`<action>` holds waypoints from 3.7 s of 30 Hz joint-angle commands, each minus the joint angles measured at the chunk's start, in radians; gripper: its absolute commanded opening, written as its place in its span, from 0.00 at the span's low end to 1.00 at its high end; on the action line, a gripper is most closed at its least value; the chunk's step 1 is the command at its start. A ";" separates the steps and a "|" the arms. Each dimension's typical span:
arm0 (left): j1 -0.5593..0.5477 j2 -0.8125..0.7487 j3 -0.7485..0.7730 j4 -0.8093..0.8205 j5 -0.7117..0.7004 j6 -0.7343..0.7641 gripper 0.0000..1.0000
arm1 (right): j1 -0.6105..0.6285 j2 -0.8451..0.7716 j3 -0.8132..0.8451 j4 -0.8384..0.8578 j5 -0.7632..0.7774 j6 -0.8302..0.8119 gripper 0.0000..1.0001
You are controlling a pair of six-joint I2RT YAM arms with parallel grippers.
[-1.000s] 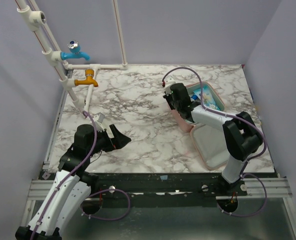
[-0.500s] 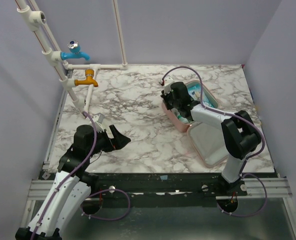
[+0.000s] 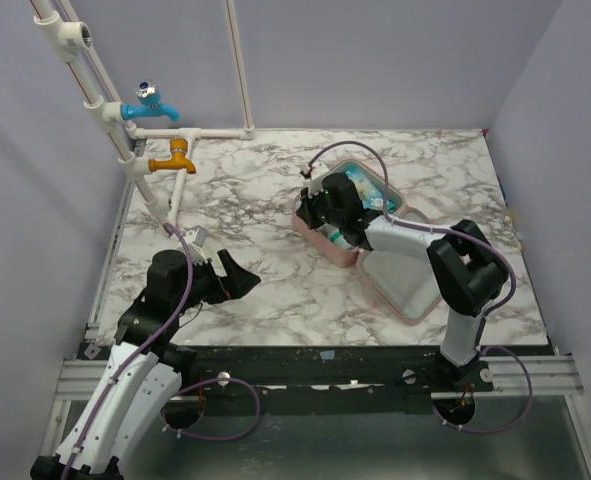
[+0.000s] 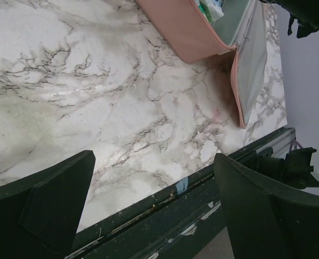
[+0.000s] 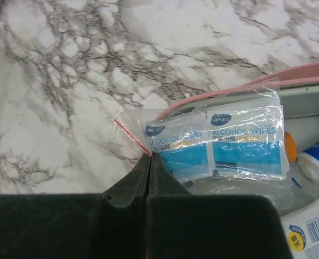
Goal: Organize the medicine kit
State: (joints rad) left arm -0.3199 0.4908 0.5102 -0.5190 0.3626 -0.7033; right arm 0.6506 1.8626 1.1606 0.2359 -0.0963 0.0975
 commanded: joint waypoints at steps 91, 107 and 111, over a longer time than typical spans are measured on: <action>-0.626 1.104 0.175 1.074 -0.220 -0.617 0.85 | 0.164 -1.281 -0.579 -0.751 1.034 0.757 0.01; -0.681 1.245 0.264 1.088 -0.439 -0.792 0.70 | 0.164 -1.409 -0.632 -0.728 0.983 0.730 0.01; -0.691 1.286 0.311 1.085 -0.461 -0.810 0.63 | 0.164 -1.446 -0.636 -0.755 0.987 0.735 0.01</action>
State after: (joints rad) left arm -0.9958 1.7340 0.7681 0.5396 -0.0189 -1.4624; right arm 0.8177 0.4503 0.5385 -0.5018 0.8921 0.8364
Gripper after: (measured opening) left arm 0.674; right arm 0.008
